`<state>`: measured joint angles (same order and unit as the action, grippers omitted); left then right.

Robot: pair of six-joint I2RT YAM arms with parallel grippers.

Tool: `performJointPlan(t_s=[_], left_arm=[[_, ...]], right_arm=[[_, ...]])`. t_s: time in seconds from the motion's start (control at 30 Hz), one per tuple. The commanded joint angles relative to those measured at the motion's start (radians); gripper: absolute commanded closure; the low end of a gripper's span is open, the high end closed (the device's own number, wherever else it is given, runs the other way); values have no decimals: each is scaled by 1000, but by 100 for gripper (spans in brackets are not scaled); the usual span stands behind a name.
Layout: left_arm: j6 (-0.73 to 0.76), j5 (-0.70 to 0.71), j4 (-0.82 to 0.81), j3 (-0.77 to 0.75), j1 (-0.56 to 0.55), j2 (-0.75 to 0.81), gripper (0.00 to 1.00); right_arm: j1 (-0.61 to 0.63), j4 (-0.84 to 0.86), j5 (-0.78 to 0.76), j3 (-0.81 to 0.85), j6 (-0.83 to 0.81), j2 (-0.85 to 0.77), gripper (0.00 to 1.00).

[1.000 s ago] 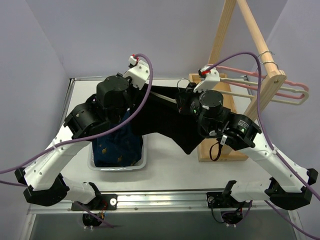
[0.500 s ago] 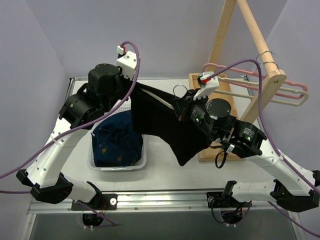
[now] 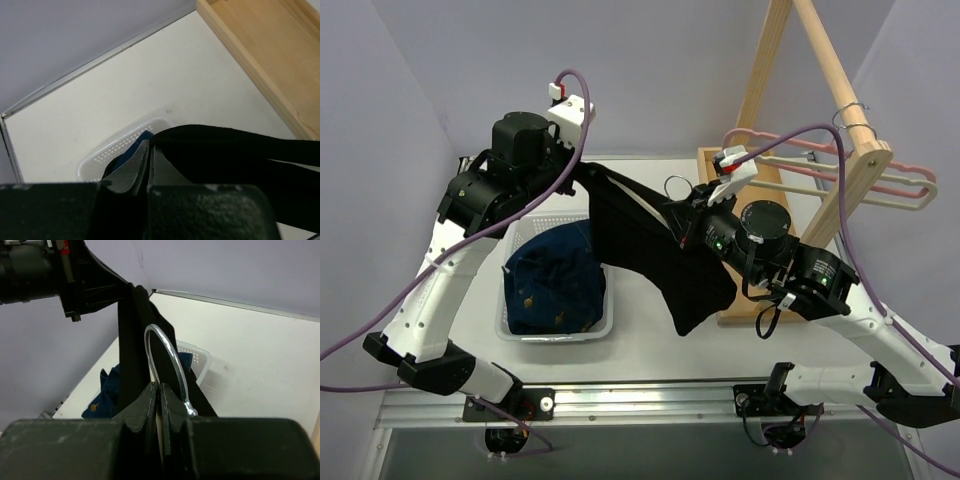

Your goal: Remove the skirt from the hanger

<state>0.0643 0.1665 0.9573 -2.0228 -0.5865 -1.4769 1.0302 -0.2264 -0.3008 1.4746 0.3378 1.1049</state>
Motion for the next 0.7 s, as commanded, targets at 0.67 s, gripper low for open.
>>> performJointPlan(t_s=[0.67], left_arm=[[-75, -96, 143, -263, 43, -155, 98]], right_arm=[[73, 39, -18, 104, -71, 46, 100]])
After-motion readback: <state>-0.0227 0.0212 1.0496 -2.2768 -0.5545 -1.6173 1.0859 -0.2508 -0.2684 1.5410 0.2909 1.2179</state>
